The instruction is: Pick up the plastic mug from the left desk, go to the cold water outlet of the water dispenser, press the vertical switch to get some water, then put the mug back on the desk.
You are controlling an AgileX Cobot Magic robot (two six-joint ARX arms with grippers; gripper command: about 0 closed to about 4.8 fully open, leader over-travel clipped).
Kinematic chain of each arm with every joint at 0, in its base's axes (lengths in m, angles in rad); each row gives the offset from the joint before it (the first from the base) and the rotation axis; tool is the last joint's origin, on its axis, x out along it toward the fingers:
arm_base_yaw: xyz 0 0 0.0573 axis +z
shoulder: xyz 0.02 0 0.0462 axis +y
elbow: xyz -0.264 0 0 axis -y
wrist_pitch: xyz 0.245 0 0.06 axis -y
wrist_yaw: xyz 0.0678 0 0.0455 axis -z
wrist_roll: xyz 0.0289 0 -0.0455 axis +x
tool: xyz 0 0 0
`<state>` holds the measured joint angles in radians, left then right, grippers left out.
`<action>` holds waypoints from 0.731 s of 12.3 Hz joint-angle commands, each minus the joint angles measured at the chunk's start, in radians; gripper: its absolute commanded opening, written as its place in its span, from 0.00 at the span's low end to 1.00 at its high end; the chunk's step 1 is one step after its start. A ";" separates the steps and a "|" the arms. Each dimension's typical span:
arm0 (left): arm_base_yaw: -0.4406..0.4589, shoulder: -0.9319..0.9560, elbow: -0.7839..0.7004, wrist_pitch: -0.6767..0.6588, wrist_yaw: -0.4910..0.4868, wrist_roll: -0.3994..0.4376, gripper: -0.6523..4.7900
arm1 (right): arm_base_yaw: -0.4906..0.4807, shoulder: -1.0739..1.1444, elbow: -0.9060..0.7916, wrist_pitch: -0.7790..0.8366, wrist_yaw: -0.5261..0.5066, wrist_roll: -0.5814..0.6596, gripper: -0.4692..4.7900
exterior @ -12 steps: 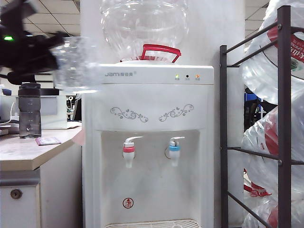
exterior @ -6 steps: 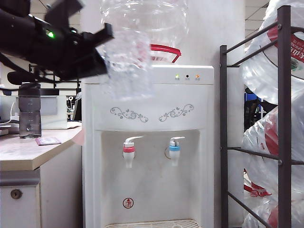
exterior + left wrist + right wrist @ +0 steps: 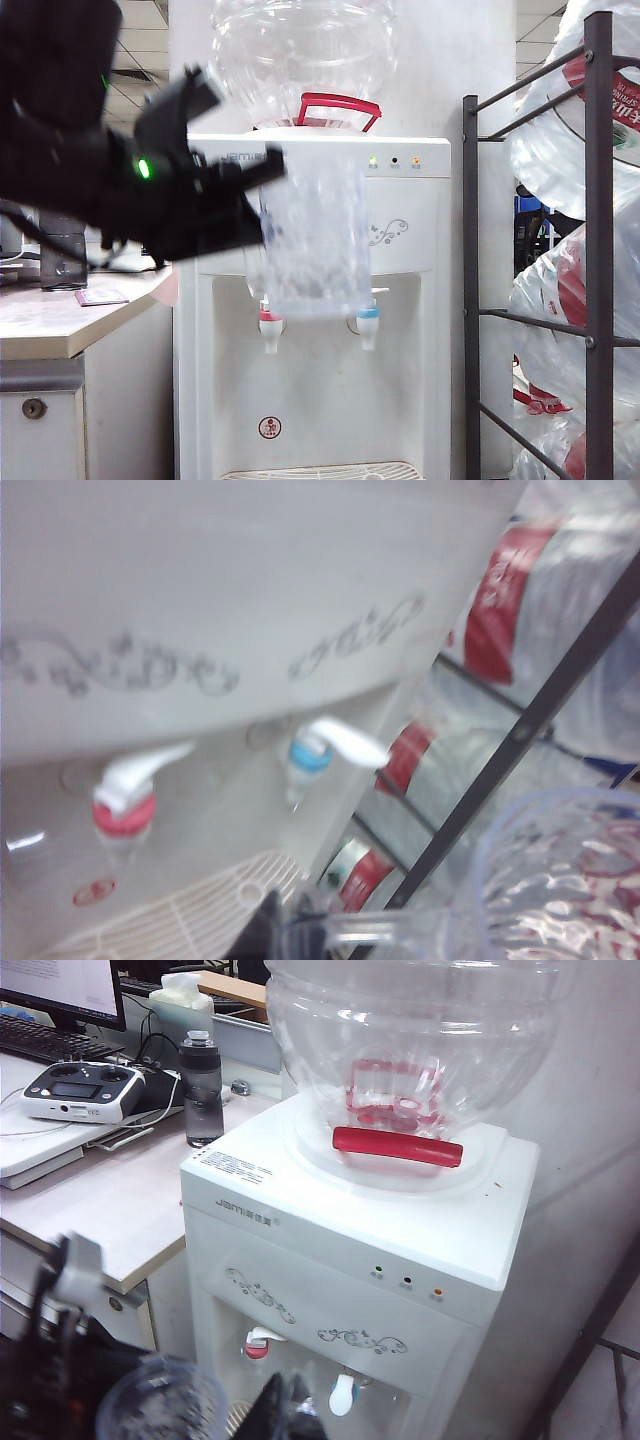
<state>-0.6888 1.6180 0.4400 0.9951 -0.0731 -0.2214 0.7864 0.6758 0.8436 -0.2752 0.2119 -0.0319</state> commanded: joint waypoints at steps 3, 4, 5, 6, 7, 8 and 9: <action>-0.002 0.240 0.017 0.227 -0.007 0.004 0.11 | 0.000 -0.003 0.008 0.003 -0.008 -0.003 0.08; -0.002 0.268 0.031 0.225 -0.021 0.005 0.11 | 0.000 -0.003 0.008 -0.005 -0.008 -0.003 0.08; -0.002 0.285 0.042 0.224 -0.021 0.004 0.11 | 0.000 -0.003 0.008 -0.013 -0.008 -0.003 0.08; -0.002 0.303 0.060 0.217 -0.021 0.005 0.11 | 0.000 -0.002 0.008 -0.020 -0.008 -0.003 0.08; -0.002 0.317 0.083 0.197 -0.035 0.005 0.11 | 0.000 -0.002 0.008 -0.020 -0.008 -0.003 0.08; -0.002 0.320 0.092 0.180 -0.042 0.005 0.11 | 0.000 -0.002 0.008 -0.020 -0.008 -0.003 0.08; -0.002 0.329 0.117 0.135 -0.051 0.006 0.11 | 0.000 -0.002 0.008 -0.021 -0.008 -0.003 0.08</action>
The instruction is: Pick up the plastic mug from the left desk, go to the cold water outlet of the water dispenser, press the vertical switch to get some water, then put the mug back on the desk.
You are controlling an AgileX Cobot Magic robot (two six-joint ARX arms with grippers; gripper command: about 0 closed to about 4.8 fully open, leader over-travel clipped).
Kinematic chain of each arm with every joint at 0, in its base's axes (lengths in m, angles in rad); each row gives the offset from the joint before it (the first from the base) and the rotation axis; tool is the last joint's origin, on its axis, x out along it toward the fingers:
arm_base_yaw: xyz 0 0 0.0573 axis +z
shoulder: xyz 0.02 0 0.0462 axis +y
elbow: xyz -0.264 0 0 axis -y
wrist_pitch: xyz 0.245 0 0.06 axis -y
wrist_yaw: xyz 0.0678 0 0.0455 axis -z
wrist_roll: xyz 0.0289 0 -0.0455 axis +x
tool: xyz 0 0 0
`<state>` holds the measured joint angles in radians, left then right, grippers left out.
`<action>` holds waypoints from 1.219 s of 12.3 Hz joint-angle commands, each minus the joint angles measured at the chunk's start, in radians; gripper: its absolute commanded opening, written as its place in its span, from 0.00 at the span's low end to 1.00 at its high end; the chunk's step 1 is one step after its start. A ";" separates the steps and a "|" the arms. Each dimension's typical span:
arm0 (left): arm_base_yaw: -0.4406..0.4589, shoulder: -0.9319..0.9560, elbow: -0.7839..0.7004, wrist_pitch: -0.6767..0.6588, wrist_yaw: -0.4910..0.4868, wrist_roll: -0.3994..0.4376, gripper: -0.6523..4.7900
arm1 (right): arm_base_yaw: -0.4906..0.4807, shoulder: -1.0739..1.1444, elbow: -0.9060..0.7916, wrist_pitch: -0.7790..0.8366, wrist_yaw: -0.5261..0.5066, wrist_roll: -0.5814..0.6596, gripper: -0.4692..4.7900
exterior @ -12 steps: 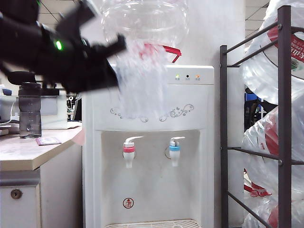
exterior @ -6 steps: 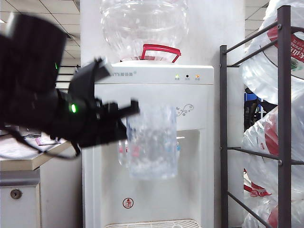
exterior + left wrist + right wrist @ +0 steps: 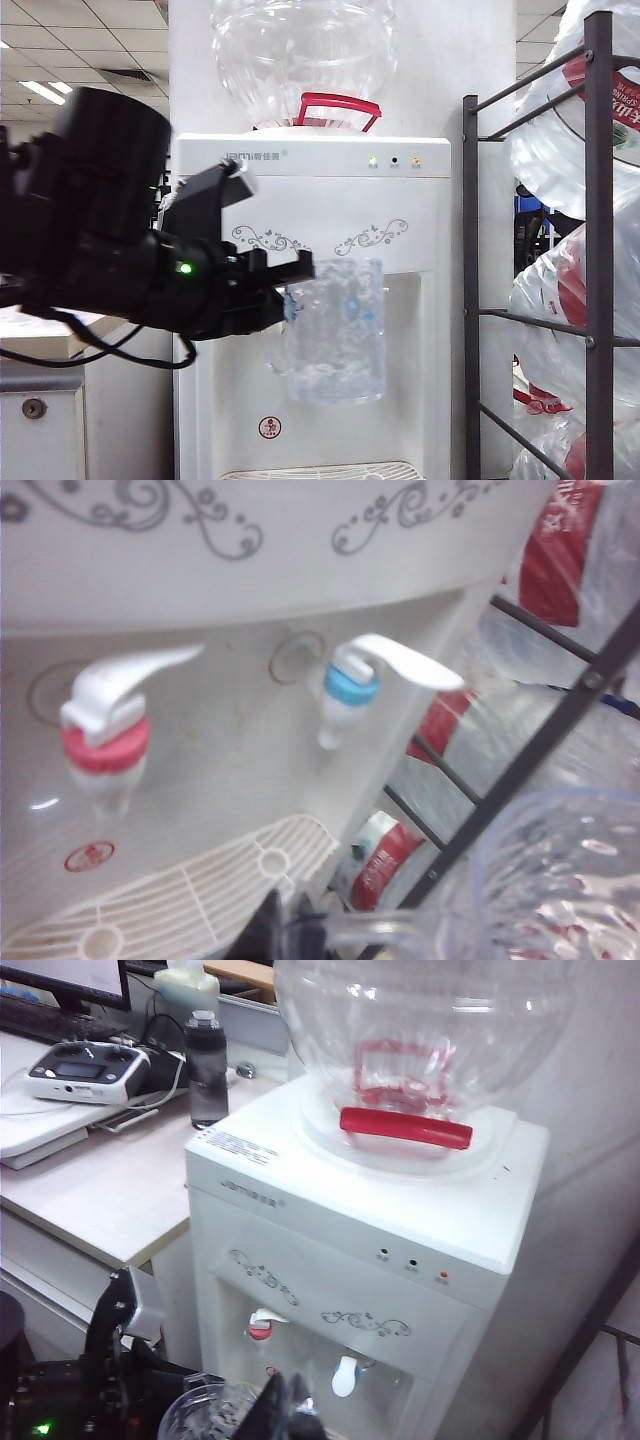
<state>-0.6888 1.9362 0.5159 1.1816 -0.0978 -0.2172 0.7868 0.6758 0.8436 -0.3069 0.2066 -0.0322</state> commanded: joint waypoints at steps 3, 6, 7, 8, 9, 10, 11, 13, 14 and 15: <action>-0.002 0.029 0.101 -0.135 -0.042 0.004 0.11 | -0.001 -0.002 0.008 0.011 -0.003 -0.003 0.08; -0.002 0.096 0.153 -0.149 -0.040 0.000 0.11 | -0.001 -0.002 0.008 0.011 -0.003 -0.003 0.08; -0.002 0.119 0.169 -0.149 -0.039 0.000 0.11 | -0.001 -0.002 0.008 0.010 -0.003 -0.003 0.08; -0.002 0.128 0.175 -0.149 -0.040 0.000 0.11 | -0.001 -0.002 0.008 0.007 -0.003 -0.002 0.08; -0.002 0.137 0.184 -0.161 -0.093 0.000 0.11 | -0.001 -0.002 0.008 -0.011 -0.003 -0.002 0.08; -0.002 0.137 0.189 -0.190 -0.109 0.000 0.11 | -0.002 -0.002 0.008 -0.011 -0.003 -0.003 0.08; -0.002 0.138 0.199 -0.232 -0.112 0.000 0.11 | -0.002 -0.002 0.008 -0.011 -0.003 -0.003 0.08; -0.002 0.143 0.213 -0.264 -0.127 0.000 0.11 | -0.002 -0.002 0.008 -0.011 -0.003 -0.002 0.08; -0.002 0.150 0.245 -0.304 -0.152 0.000 0.11 | -0.002 -0.002 0.008 -0.012 -0.003 -0.002 0.08; -0.002 0.154 0.274 -0.344 -0.153 0.000 0.11 | -0.001 -0.002 0.008 -0.012 -0.003 -0.002 0.08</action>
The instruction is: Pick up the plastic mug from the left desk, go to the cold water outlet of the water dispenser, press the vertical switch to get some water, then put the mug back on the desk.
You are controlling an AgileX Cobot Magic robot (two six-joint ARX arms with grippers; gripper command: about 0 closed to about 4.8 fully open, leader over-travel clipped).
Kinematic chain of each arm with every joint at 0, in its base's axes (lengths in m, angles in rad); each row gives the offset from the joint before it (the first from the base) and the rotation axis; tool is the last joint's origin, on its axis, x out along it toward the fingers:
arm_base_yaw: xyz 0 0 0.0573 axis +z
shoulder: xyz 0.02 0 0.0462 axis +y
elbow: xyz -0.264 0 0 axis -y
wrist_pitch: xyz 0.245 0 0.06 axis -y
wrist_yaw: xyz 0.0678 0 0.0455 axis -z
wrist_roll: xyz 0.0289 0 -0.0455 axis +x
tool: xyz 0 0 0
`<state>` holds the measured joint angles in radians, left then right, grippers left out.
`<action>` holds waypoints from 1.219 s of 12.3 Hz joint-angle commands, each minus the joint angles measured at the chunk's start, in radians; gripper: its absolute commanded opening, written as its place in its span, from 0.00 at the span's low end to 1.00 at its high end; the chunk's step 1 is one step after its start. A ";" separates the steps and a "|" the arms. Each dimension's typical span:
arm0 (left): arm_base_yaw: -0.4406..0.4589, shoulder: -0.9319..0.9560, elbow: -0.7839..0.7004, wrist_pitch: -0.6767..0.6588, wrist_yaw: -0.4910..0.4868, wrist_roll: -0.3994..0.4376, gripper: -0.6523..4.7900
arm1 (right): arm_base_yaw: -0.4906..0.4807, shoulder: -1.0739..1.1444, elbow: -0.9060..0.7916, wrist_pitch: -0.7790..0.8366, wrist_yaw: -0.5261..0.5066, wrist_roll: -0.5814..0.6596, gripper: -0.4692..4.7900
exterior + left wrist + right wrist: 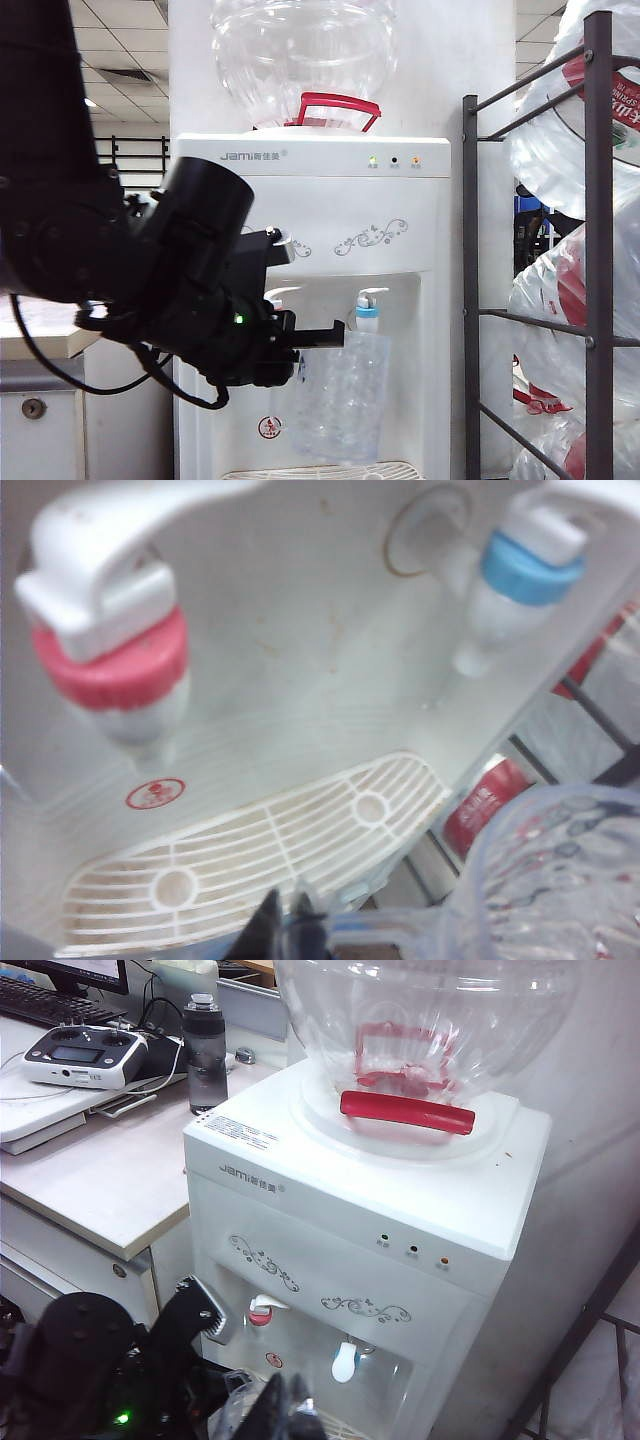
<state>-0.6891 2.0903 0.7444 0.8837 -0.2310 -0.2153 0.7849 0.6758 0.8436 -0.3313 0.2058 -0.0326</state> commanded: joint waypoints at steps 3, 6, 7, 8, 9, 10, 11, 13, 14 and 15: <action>-0.002 0.036 0.111 -0.076 -0.019 -0.003 0.11 | 0.000 -0.002 0.008 0.013 -0.002 -0.002 0.08; -0.002 0.061 0.152 -0.109 -0.020 -0.002 0.11 | 0.001 -0.002 0.008 0.013 -0.003 -0.002 0.08; -0.003 0.071 0.166 -0.121 -0.051 -0.011 0.11 | 0.000 -0.003 0.008 0.013 -0.002 -0.002 0.08; -0.010 0.071 0.166 -0.131 -0.095 -0.029 0.11 | 0.000 -0.002 0.008 0.013 -0.002 -0.002 0.08; -0.011 0.071 0.166 -0.135 -0.134 -0.029 0.11 | 0.000 -0.002 0.008 0.013 -0.003 -0.002 0.08; -0.017 0.071 0.167 -0.136 -0.136 -0.027 0.11 | 0.000 -0.002 0.008 0.013 -0.002 -0.002 0.08; -0.022 0.071 0.174 -0.148 -0.146 -0.027 0.11 | 0.000 -0.002 0.008 0.013 -0.003 -0.002 0.08; -0.048 0.076 0.209 -0.203 -0.184 -0.029 0.11 | 0.000 -0.002 0.008 0.013 -0.003 -0.002 0.08; -0.061 0.084 0.219 -0.203 -0.209 -0.030 0.11 | 0.000 -0.002 0.008 0.013 -0.003 -0.002 0.08; -0.071 0.087 0.235 -0.221 -0.219 -0.034 0.11 | 0.000 -0.003 0.008 0.013 -0.003 -0.002 0.08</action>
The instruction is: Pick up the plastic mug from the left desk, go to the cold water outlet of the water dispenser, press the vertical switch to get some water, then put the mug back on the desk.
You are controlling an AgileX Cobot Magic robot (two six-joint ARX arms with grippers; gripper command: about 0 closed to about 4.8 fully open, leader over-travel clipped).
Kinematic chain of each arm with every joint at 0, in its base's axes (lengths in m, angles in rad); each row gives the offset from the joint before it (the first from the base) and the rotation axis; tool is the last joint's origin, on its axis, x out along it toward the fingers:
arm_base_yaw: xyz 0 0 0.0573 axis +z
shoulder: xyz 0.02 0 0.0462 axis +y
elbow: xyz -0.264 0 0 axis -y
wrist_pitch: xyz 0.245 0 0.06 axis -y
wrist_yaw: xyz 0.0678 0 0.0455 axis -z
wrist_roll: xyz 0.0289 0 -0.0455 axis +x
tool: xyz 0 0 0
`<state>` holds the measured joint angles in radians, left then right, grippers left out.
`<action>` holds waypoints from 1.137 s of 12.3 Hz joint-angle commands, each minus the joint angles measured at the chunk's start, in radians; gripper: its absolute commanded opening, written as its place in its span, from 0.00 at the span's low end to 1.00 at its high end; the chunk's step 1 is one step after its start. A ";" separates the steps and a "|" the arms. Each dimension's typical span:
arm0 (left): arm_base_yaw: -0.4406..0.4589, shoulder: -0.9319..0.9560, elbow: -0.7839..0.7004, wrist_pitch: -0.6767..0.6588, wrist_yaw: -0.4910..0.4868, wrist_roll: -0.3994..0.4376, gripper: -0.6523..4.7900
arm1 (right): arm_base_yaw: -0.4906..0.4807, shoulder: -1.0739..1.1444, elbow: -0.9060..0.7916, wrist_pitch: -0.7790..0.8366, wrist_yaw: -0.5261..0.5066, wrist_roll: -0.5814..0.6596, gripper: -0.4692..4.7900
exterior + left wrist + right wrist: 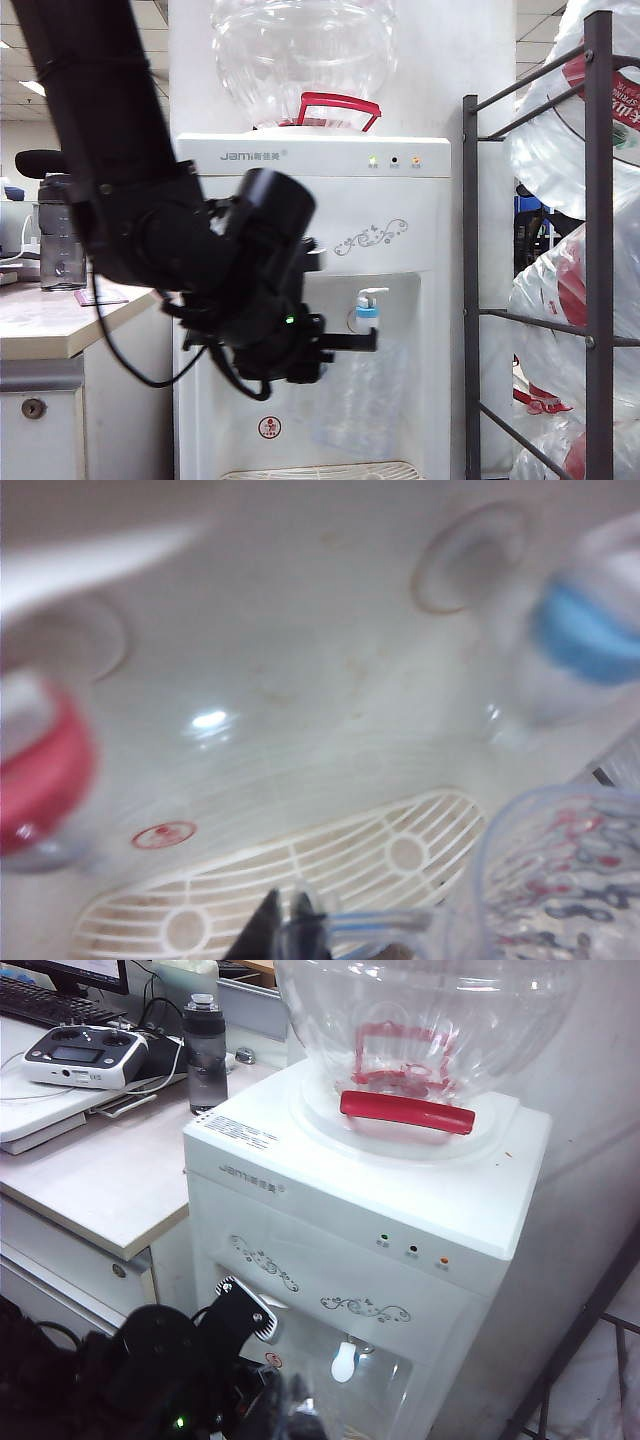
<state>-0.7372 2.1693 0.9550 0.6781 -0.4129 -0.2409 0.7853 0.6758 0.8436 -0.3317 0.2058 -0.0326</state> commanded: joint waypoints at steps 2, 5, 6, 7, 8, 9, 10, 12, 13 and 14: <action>-0.037 0.013 0.051 -0.068 -0.059 -0.068 0.11 | 0.000 -0.007 0.008 0.014 -0.006 -0.002 0.08; -0.040 0.014 0.084 -0.129 -0.084 -0.089 0.11 | 0.000 -0.020 0.008 0.015 -0.006 -0.002 0.08; -0.040 0.014 0.112 -0.179 -0.084 -0.089 0.11 | 0.000 -0.028 0.008 0.015 -0.006 -0.002 0.08; -0.040 0.020 0.128 -0.196 -0.084 -0.089 0.11 | 0.000 -0.035 0.008 0.015 -0.006 -0.002 0.08; -0.040 0.028 0.150 -0.203 -0.084 -0.091 0.11 | 0.000 -0.041 0.008 0.016 -0.006 -0.002 0.08; -0.040 0.035 0.166 -0.209 -0.087 -0.101 0.11 | 0.000 -0.041 0.008 0.014 -0.006 -0.002 0.08; -0.040 0.035 0.170 -0.218 -0.087 -0.113 0.11 | 0.001 -0.041 0.008 0.014 -0.006 -0.002 0.08; -0.040 0.048 0.180 -0.277 -0.089 -0.170 0.11 | 0.001 -0.043 0.008 0.014 -0.006 -0.002 0.08; -0.039 0.052 0.180 -0.288 -0.087 -0.181 0.11 | 0.001 -0.044 0.008 0.015 -0.006 -0.002 0.08; -0.039 0.056 0.181 -0.300 -0.088 -0.190 0.11 | 0.001 -0.047 0.008 0.015 -0.006 -0.002 0.08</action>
<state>-0.7757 2.2276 1.1328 0.3782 -0.4953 -0.4145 0.7853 0.6338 0.8436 -0.3313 0.2020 -0.0326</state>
